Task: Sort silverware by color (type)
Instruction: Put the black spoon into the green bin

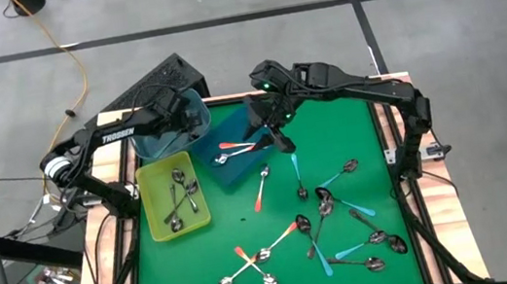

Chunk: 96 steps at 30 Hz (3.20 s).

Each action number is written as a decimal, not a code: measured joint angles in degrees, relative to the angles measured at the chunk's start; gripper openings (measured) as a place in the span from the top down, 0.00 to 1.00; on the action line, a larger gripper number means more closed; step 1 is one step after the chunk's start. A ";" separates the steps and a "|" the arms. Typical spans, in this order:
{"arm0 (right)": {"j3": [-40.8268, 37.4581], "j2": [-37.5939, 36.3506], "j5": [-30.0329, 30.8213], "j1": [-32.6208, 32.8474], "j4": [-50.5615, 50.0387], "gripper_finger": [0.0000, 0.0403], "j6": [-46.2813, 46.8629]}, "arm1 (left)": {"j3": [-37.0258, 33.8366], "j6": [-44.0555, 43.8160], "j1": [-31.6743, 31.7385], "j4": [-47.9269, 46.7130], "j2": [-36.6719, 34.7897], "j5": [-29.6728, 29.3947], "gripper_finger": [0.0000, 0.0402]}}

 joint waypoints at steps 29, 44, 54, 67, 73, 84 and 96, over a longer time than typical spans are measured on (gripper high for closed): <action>0.02 0.00 0.02 -0.07 -1.05 0.51 -3.27 | 0.02 6.99 -1.81 2.24 0.28 2.30 0.56; 0.02 0.00 0.02 -0.07 -1.68 0.51 -4.11 | 9.07 51.22 -2.66 -7.56 0.24 2.03 0.56; 0.02 0.00 0.02 -0.07 -2.25 0.51 -4.09 | 10.44 89.87 -3.66 -14.28 0.46 -1.77 0.56; 0.02 0.00 0.02 -0.07 -2.12 0.51 -3.93 | 10.43 110.77 0.85 -13.54 0.46 0.52 0.56; 0.02 0.00 0.02 -0.07 -2.09 0.51 -3.95 | 10.43 114.41 1.46 -13.70 1.85 1.82 0.56; 0.02 0.00 0.07 -1.03 -2.71 0.51 -4.00 | 10.47 118.02 1.31 -14.48 7.83 -1.08 0.56; 0.02 0.00 0.07 -1.51 -2.64 0.51 -4.07 | 10.45 120.25 0.58 -11.89 12.08 -9.21 0.65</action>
